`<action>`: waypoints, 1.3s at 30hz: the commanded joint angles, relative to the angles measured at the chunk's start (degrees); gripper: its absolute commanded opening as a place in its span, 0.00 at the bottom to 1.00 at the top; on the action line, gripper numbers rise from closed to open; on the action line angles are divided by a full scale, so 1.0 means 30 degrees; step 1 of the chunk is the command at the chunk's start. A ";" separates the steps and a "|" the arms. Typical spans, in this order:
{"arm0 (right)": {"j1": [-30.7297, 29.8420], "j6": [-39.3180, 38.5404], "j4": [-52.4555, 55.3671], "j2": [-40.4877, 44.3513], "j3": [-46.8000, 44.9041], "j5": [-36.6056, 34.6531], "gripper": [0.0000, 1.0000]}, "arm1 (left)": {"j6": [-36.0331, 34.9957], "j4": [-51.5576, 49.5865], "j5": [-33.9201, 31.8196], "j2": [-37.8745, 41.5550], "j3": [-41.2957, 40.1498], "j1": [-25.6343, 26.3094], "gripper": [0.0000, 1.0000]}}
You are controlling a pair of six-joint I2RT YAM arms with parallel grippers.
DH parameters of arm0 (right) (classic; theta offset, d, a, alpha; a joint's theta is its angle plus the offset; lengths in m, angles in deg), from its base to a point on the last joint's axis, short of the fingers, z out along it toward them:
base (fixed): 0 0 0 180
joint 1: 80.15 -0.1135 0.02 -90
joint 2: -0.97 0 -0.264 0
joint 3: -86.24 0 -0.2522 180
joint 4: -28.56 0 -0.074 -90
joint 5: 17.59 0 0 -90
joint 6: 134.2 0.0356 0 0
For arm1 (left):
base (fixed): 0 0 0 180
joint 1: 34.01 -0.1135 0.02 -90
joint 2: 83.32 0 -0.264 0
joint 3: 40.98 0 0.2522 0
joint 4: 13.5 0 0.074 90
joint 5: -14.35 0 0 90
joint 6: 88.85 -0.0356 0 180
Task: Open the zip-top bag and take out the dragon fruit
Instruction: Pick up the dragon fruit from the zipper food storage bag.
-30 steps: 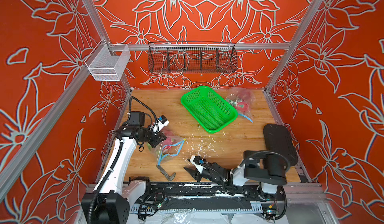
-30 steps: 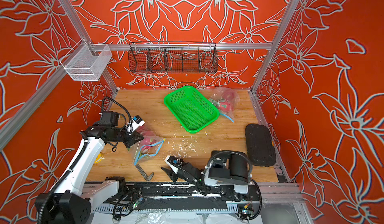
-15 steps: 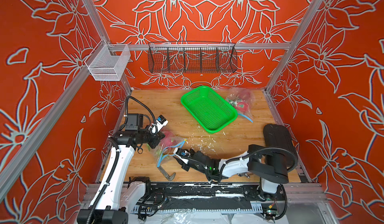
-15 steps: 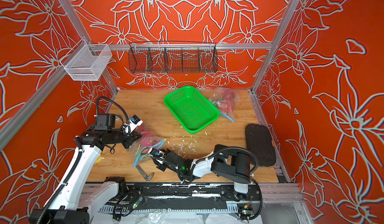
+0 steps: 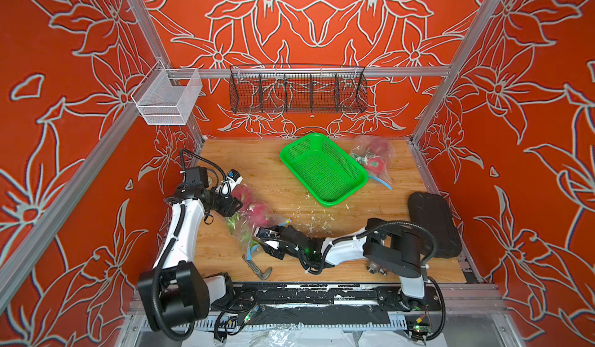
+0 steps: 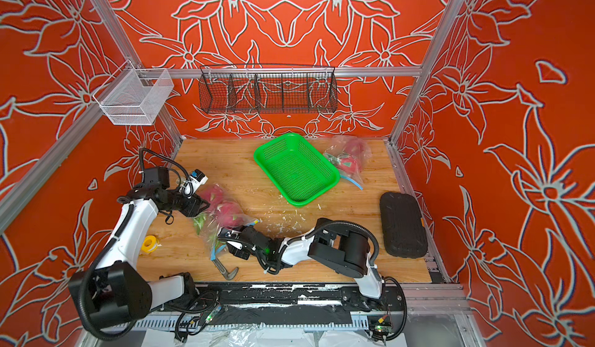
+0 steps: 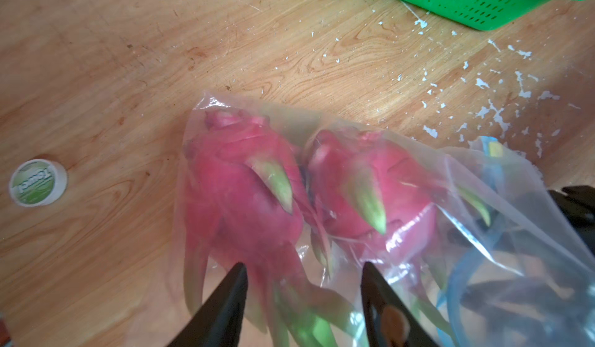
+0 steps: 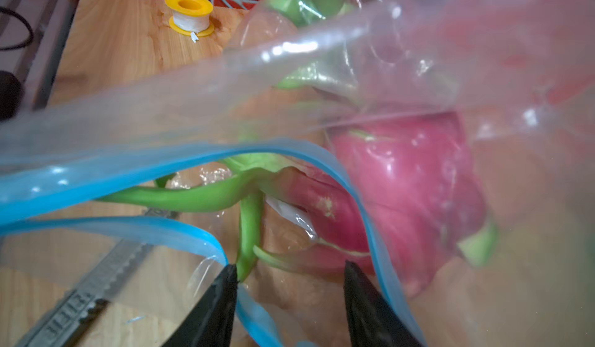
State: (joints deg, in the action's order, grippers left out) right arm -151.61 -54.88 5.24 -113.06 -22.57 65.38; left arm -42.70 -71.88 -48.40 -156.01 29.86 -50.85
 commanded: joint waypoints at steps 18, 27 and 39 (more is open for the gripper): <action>-0.1189 -1.3388 0.4494 -0.2920 0.5529 -0.1104 0.71 | 0.0086 0.1490 0.0221 -0.5017 -0.0655 -0.0041 0.51; -0.1815 -1.5168 0.3154 -0.4223 0.7048 -0.2071 0.69 | 0.0256 0.1079 0.0147 -0.5539 -0.0396 -0.0041 0.49; -0.1808 -1.4082 0.2628 -0.4373 0.7263 -0.2052 0.01 | -0.0030 0.0782 -0.0835 -0.5228 -0.0247 -0.0129 0.49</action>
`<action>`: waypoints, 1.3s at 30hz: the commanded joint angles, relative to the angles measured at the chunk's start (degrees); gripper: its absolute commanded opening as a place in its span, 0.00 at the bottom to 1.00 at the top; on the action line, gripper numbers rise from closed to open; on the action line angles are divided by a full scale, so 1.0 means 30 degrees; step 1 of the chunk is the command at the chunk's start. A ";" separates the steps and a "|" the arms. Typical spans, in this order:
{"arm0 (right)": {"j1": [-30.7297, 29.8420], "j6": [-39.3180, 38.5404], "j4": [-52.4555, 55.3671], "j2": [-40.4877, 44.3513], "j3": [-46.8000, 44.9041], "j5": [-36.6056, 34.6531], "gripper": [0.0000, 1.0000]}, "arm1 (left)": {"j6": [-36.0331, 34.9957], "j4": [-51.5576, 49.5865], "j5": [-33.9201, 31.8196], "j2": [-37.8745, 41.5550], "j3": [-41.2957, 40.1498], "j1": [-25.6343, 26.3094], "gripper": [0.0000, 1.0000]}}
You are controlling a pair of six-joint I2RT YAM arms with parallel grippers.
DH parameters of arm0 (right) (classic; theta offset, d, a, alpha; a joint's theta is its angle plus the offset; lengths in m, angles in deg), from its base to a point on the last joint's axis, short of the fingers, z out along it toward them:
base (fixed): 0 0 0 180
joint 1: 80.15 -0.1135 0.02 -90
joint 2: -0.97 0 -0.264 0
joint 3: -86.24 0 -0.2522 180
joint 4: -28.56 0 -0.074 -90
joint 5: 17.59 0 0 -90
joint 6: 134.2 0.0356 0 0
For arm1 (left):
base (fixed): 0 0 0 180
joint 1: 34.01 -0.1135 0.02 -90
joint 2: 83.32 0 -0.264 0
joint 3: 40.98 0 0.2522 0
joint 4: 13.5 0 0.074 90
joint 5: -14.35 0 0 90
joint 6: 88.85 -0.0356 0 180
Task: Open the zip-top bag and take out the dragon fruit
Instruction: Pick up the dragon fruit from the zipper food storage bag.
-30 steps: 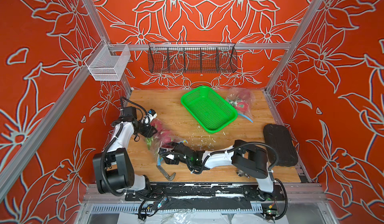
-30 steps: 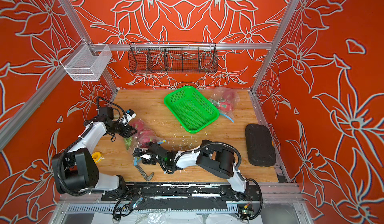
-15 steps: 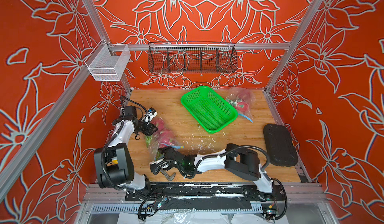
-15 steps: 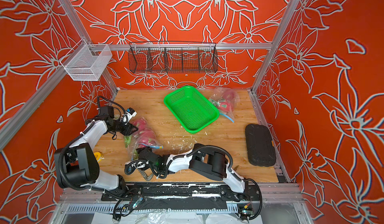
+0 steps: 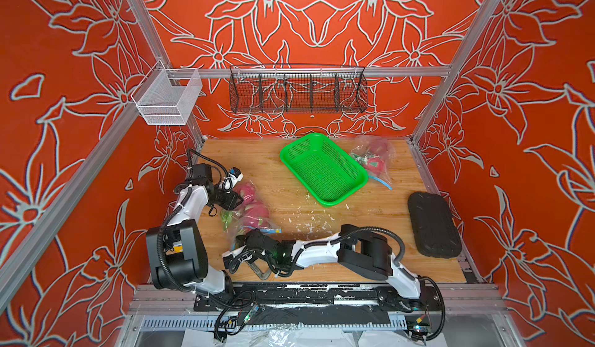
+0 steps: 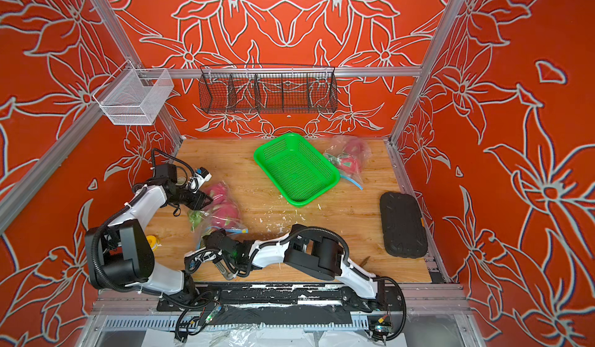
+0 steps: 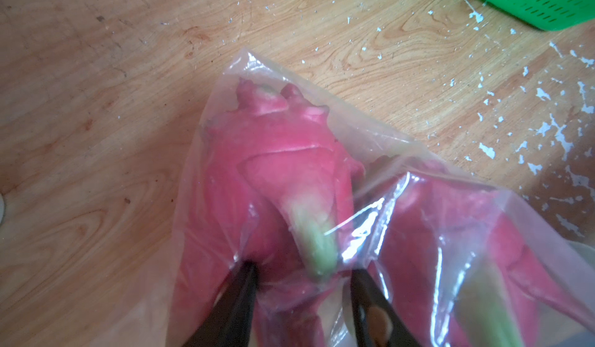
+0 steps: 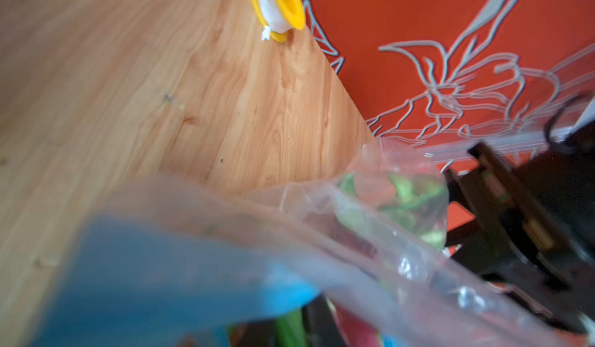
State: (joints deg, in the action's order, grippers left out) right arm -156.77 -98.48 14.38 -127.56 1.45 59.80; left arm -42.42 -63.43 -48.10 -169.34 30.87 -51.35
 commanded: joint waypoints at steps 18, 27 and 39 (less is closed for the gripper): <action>-0.0088 0.5158 -0.3854 0.7289 -0.9597 -0.1118 0.00 | 0.0667 0.2065 -0.4411 -0.2923 -0.0982 -0.0043 0.39; 0.0225 0.8328 -0.5860 1.0119 -1.2456 -0.0194 0.00 | 0.0813 0.2997 -0.4990 -0.3291 -0.1344 -0.0021 0.39; 0.2103 1.3640 -0.2526 1.4603 -1.4493 0.6860 0.00 | 0.2449 0.2944 -0.4279 -0.2295 -0.0962 0.0115 0.39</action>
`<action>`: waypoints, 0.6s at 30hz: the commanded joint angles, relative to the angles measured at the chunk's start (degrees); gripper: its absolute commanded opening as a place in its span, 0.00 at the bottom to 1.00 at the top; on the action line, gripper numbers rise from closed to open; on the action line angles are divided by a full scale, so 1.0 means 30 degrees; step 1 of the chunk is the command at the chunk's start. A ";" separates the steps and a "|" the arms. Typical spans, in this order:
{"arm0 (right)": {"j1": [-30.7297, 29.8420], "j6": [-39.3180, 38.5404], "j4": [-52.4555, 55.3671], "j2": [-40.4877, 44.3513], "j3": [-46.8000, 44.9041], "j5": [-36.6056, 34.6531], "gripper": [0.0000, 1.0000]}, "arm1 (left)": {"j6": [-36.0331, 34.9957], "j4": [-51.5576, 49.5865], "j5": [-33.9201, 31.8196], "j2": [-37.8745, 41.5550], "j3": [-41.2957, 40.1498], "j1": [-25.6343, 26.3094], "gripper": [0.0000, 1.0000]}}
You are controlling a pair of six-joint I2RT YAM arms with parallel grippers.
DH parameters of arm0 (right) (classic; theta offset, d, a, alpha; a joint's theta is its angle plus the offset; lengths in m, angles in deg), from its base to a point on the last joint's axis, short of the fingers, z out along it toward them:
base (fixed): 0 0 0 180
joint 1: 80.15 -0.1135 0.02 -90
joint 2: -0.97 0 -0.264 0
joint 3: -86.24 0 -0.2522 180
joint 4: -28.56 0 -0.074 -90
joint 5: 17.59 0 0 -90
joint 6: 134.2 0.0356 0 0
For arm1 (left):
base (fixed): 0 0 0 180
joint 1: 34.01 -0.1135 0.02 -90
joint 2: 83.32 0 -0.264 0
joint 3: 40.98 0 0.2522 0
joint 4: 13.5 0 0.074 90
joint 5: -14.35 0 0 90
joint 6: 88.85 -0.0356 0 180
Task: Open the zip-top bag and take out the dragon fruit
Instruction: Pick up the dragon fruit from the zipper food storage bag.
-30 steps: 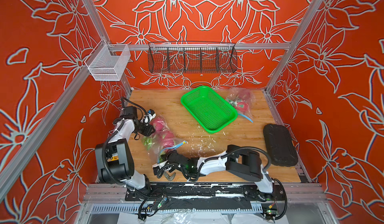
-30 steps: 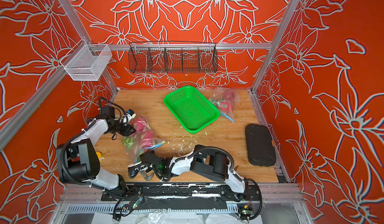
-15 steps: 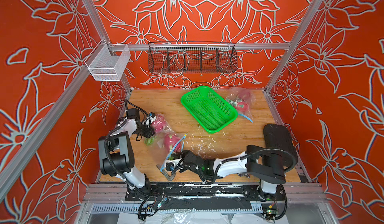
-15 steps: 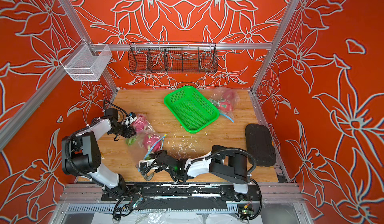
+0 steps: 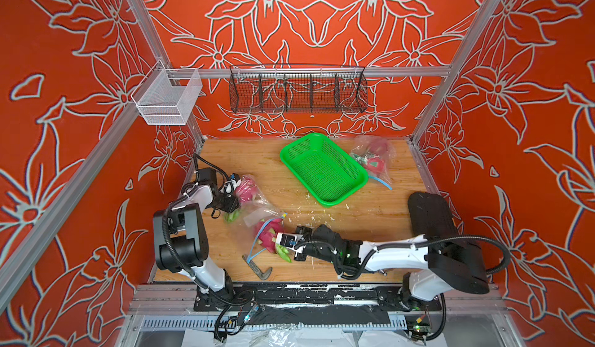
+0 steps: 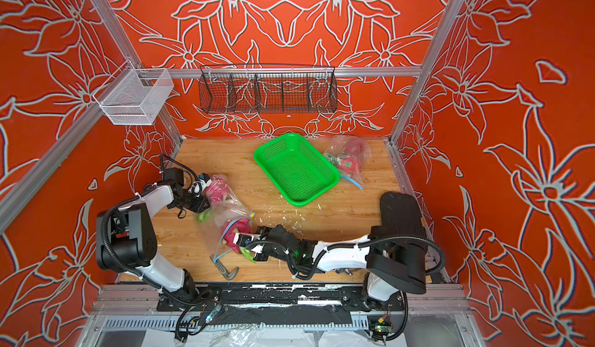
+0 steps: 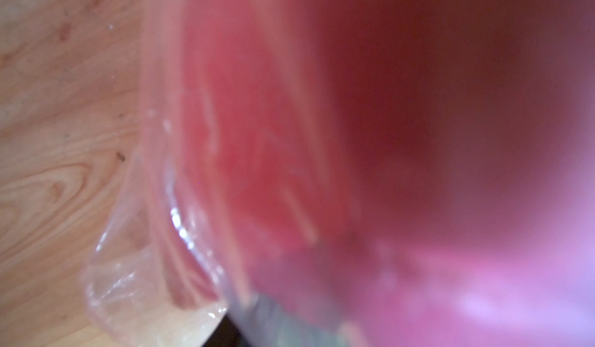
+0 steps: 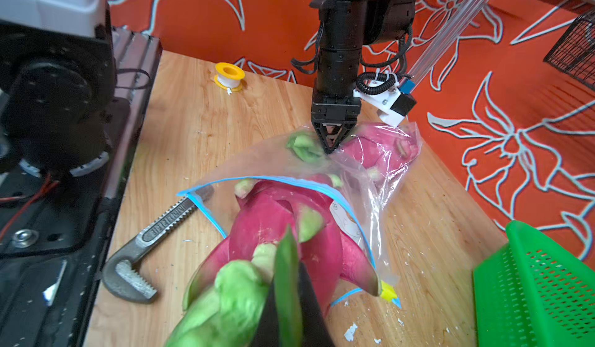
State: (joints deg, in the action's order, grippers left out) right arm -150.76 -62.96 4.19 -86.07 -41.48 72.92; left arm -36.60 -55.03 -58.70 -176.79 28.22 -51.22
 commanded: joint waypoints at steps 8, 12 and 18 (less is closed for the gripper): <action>0.0924 0.3440 0.2757 0.4573 -0.0185 0.6555 0.00 | 0.1150 0.0750 -0.1890 0.0134 -0.0184 0.0906 0.38; 0.1780 0.4199 0.3133 0.7069 -0.0639 0.6831 0.00 | 0.1379 0.0716 -0.2135 -0.0073 -0.0046 0.1295 0.38; 0.3381 0.4016 0.4648 0.9664 0.0325 0.4194 0.00 | 0.1481 -0.0054 -0.1492 0.0242 -0.0075 0.2095 0.39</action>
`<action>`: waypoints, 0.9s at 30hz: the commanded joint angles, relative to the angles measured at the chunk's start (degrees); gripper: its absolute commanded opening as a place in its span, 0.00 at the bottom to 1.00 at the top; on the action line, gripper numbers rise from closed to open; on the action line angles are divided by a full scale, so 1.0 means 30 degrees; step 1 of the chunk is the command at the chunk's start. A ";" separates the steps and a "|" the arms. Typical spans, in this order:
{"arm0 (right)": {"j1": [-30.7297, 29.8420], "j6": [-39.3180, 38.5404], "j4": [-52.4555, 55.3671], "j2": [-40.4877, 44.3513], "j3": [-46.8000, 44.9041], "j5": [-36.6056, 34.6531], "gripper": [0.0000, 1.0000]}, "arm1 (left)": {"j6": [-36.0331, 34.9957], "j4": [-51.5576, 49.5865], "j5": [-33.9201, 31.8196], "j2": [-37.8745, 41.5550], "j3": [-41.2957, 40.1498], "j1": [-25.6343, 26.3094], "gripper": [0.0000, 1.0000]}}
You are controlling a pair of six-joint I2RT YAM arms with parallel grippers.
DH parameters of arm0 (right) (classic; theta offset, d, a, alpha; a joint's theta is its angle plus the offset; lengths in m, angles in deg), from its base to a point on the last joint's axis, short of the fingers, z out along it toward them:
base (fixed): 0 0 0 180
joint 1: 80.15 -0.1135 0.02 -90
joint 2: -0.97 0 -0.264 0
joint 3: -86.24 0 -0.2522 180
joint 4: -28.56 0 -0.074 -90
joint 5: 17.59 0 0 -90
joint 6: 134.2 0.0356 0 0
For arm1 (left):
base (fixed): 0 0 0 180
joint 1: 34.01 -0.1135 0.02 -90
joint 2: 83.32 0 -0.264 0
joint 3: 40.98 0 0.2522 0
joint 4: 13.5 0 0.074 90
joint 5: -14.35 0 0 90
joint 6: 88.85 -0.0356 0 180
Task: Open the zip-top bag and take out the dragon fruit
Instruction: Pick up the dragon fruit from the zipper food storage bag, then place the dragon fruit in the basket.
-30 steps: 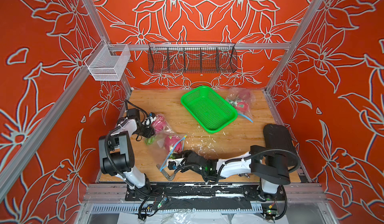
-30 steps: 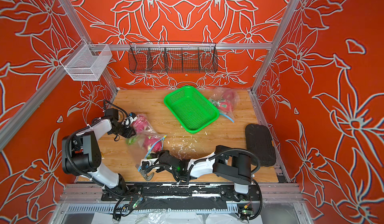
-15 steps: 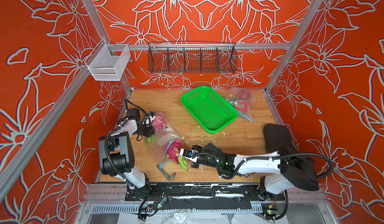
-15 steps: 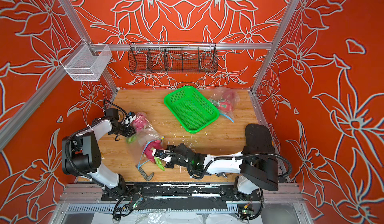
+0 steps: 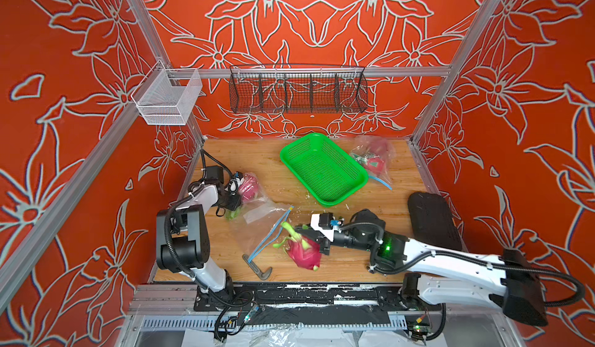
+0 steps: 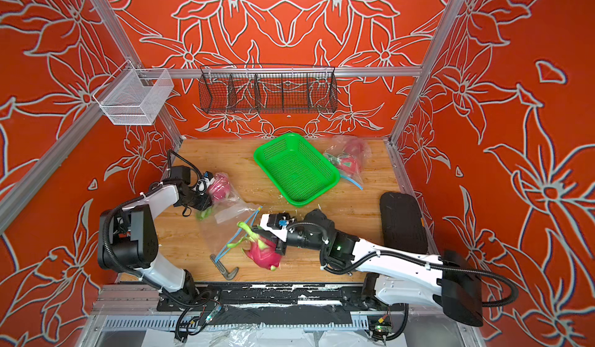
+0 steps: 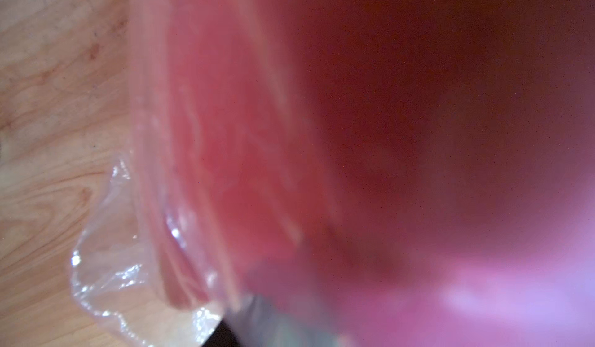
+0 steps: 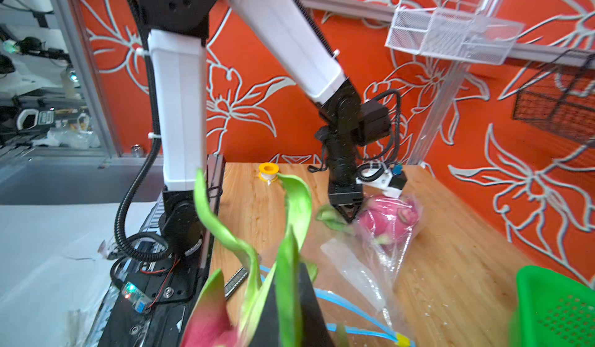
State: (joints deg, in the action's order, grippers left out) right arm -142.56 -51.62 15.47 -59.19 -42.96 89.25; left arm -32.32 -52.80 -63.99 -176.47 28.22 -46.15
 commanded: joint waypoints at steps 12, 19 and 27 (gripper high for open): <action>0.6924 0.0351 0.2830 -0.3462 0.7447 -0.3182 0.00 | 0.0611 -0.5007 0.3724 0.2982 0.1808 0.0399 0.48; 0.9809 0.1725 0.3415 -0.9330 1.1374 -0.2705 0.00 | 0.0551 -0.6888 0.5812 0.5669 0.2844 -0.0028 0.58; 1.1463 0.3086 0.3809 -1.5257 1.4435 -0.2257 0.00 | 0.1179 -0.5974 0.6390 0.5688 0.4019 -0.2019 0.67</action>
State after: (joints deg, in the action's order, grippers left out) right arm -109.14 -45.43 27.14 -102.22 -3.07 80.85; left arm -29.39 -71.12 -46.68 -158.30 39.46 -50.61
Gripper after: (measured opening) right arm 0.060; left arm 0.667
